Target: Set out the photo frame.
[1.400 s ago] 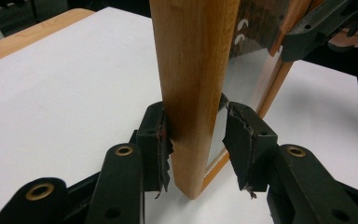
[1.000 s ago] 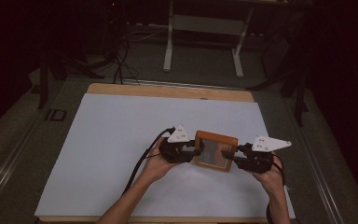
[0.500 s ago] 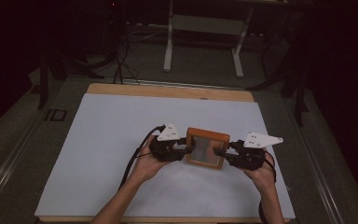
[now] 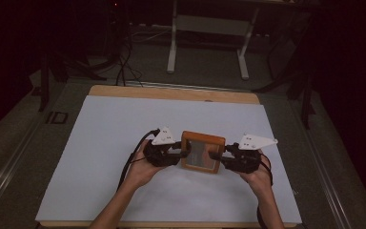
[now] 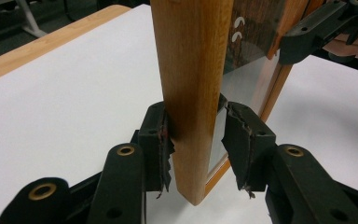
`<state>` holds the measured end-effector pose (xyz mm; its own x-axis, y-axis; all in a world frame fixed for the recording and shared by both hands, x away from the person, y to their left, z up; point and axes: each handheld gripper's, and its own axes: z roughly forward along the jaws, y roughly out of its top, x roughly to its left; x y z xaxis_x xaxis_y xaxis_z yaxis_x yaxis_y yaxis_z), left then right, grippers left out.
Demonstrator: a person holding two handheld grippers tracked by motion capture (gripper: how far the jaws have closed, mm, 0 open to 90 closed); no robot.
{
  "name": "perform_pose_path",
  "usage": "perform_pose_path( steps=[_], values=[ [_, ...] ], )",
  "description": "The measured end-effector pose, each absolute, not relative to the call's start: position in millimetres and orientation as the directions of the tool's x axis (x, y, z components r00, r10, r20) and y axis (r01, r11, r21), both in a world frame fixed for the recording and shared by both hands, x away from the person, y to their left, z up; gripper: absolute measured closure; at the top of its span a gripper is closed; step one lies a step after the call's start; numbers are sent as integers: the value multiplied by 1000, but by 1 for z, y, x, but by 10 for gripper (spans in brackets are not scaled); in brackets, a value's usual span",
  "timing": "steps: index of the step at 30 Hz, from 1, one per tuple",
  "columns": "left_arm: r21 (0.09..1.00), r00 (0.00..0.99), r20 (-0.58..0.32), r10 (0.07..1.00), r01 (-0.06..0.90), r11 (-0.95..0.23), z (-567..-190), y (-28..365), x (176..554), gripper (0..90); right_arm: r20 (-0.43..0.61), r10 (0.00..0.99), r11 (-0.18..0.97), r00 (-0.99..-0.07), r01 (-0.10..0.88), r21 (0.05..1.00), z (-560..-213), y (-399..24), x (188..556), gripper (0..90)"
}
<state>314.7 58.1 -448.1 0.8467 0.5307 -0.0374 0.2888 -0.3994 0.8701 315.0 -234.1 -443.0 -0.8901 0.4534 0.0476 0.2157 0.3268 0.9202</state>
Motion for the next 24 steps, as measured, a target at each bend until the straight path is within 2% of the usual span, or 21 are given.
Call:
perform_pose_path(
  steps=[15, 24],
  values=[
    [861, 814, -31, 579, 316, -398, -448, 90, 304, 620, 56, 400, 337, -915, 204, 919, -445, -203, 323, 630],
    [838, 792, -24, 610, 349, -420, -450, 104, 300, 626, 99, 375, 331, -922, 232, 915, -454, -186, 331, 614]
  ],
)
